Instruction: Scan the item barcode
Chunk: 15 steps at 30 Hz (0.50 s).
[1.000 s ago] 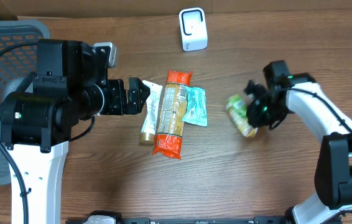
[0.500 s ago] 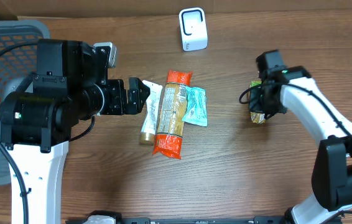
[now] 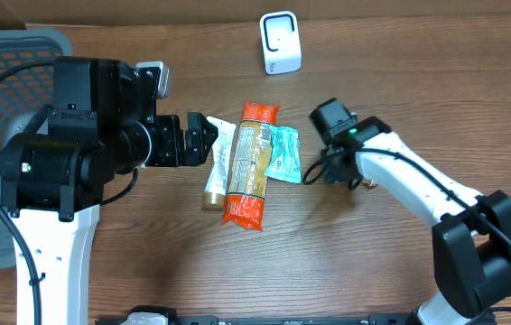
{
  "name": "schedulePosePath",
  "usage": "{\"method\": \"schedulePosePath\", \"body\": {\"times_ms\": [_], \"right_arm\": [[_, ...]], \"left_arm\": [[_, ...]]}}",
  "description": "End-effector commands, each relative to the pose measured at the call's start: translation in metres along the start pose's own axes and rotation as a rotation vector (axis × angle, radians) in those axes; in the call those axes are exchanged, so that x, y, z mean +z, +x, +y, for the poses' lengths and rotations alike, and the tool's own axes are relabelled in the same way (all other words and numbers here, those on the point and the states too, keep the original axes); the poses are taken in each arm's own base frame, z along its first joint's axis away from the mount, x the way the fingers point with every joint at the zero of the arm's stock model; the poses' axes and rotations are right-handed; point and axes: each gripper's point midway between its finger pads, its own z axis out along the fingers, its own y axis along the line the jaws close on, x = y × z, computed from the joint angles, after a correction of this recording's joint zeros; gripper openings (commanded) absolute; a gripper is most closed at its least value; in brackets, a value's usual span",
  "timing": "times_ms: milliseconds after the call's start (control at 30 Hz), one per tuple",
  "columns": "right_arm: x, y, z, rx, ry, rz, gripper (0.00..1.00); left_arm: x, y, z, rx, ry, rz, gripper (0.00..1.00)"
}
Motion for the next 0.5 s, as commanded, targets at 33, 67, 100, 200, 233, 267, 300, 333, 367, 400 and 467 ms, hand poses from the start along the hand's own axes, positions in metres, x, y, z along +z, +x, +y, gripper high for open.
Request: {"method": "schedulePosePath", "body": {"times_ms": [33, 67, 100, 200, 233, 267, 300, 333, 367, 400, 467], "right_arm": [[-0.005, 0.000, 0.012, 0.033, -0.089, 0.019, 0.49], [-0.007, -0.003, 0.006, 0.081, -0.091, 0.018, 0.49], [-0.010, -0.007, 0.000, 0.125, -0.106, 0.015, 0.49], [-0.032, -0.025, -0.017, 0.241, -0.250, -0.013, 0.52], [-0.042, -0.031, -0.026, 0.283, -0.310, -0.030, 0.53], [-0.047, -0.035, -0.031, 0.305, -0.353, -0.041, 0.56], [-0.056, -0.039, -0.039, 0.334, -0.413, -0.056, 0.61], [-0.061, -0.042, -0.049, 0.355, -0.462, -0.068, 0.68], [-0.065, -0.043, -0.057, 0.369, -0.499, -0.074, 0.74], [-0.065, -0.043, -0.066, 0.383, -0.525, -0.074, 0.85], [-0.058, -0.037, -0.087, 0.395, -0.555, -0.066, 1.00]], "left_arm": [[0.002, 0.000, -0.003, 0.028, 0.012, 0.006, 1.00], [0.002, 0.000, -0.003, 0.028, 0.012, 0.006, 1.00], [0.002, 0.000, -0.003, 0.027, 0.012, 0.006, 0.99], [0.002, 0.000, -0.003, 0.028, 0.012, 0.006, 1.00], [0.002, 0.000, -0.003, 0.028, 0.012, 0.006, 0.99], [0.002, 0.000, -0.003, 0.028, 0.012, 0.006, 0.99], [0.002, 0.000, -0.003, 0.027, 0.012, 0.006, 1.00], [0.002, 0.000, -0.003, 0.028, 0.012, 0.006, 1.00], [0.002, 0.000, -0.003, 0.028, 0.012, 0.006, 1.00], [0.002, 0.000, -0.003, 0.028, 0.012, 0.006, 1.00], [0.002, 0.000, -0.003, 0.028, 0.012, 0.006, 1.00]]}}
